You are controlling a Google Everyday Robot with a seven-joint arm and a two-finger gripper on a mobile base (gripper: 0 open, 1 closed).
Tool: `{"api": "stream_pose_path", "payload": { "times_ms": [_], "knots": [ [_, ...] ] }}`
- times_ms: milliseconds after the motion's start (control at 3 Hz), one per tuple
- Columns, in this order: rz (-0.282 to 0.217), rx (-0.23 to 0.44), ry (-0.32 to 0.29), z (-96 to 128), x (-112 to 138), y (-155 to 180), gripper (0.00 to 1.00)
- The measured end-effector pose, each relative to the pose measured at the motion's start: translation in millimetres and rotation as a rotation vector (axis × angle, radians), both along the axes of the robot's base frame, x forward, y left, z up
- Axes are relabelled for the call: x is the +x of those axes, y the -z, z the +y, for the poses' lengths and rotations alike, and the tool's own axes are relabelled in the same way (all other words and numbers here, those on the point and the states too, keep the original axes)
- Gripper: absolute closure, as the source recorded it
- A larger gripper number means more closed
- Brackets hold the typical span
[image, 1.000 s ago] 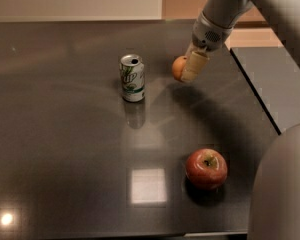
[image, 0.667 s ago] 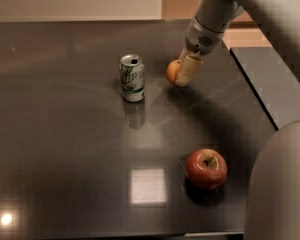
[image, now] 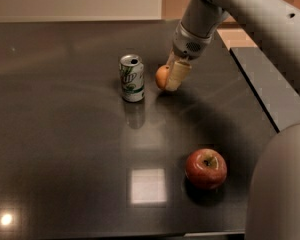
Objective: Move orange near 7up can
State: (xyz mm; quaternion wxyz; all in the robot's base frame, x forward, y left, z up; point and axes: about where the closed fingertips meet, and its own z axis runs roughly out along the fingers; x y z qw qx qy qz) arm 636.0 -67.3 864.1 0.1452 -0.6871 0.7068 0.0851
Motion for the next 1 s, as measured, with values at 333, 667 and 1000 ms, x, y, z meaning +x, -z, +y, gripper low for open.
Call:
{"api": "stream_pose_path", "payload": {
  "times_ms": [333,667,1000],
  "knots": [
    [-0.005,-0.010,-0.040,11.6,-5.8,3.1,0.83],
    [-0.021,-0.008,-0.065,19.6,-8.5,4.6,0.60],
    [-0.032,-0.007,-0.076,21.2,-9.5,6.6,0.36]
  ]
}}
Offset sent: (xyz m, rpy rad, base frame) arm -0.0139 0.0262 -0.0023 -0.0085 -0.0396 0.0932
